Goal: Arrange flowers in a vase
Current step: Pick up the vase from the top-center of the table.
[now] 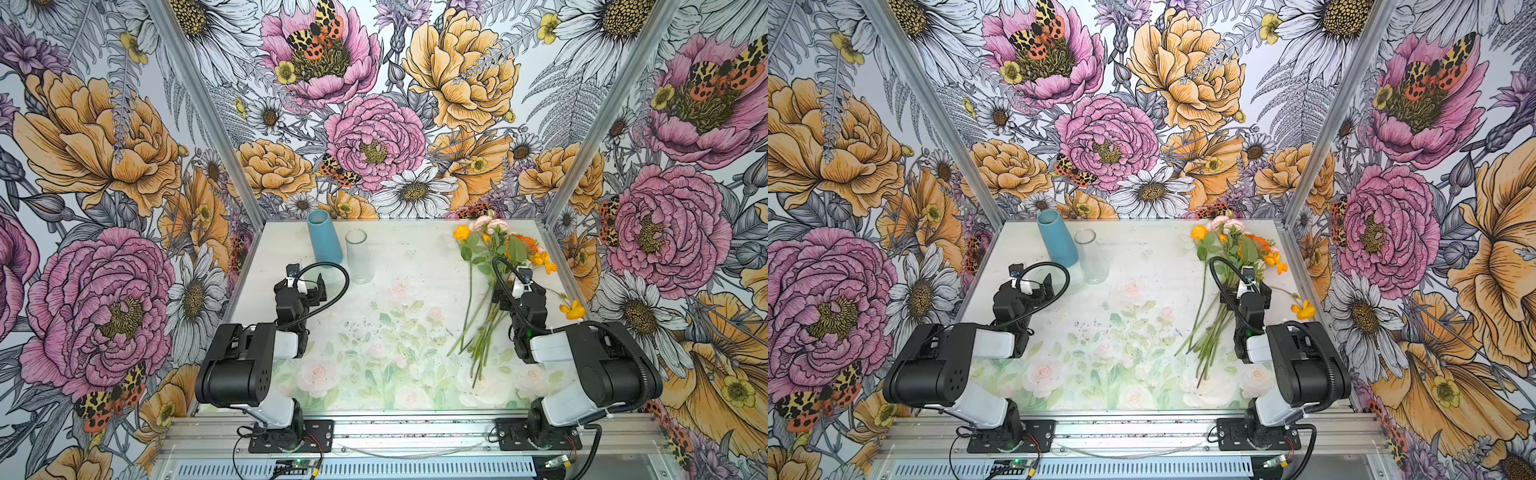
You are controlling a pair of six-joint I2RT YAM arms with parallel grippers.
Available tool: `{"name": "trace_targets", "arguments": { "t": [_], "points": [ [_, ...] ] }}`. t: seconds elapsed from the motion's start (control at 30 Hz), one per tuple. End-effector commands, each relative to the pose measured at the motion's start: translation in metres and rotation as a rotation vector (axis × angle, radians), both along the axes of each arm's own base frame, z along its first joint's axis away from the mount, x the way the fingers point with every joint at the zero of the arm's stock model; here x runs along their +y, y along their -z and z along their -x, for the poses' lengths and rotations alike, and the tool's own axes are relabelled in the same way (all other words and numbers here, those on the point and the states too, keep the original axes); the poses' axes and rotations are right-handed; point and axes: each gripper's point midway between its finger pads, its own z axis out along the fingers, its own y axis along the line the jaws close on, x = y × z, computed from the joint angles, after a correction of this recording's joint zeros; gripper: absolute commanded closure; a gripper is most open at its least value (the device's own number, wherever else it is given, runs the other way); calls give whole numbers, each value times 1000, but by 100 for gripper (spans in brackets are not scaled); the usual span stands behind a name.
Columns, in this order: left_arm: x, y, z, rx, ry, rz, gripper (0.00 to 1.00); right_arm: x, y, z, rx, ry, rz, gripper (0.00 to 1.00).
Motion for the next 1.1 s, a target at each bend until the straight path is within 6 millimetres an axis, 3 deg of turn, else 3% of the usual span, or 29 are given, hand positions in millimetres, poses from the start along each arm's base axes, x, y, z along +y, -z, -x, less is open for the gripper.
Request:
{"name": "trace_targets", "arguments": {
  "t": [0.0, 0.6, 0.87, 1.07],
  "points": [
    [-4, -7, -3, -17, 17, 17, 1, -9, -11, -7, -22, 59, -21, 0],
    [-1, -7, -2, -26, 49, 65, 1, -3, -12, -5, -33, -4, -28, 1],
    [11, -28, 6, -50, -34, 58, 1, 11, -46, 10, -70, -59, 4, 0],
    [18, -66, 30, -27, -240, 38, 4, 23, -85, 17, -18, -99, -70, 1]
  ]
}}
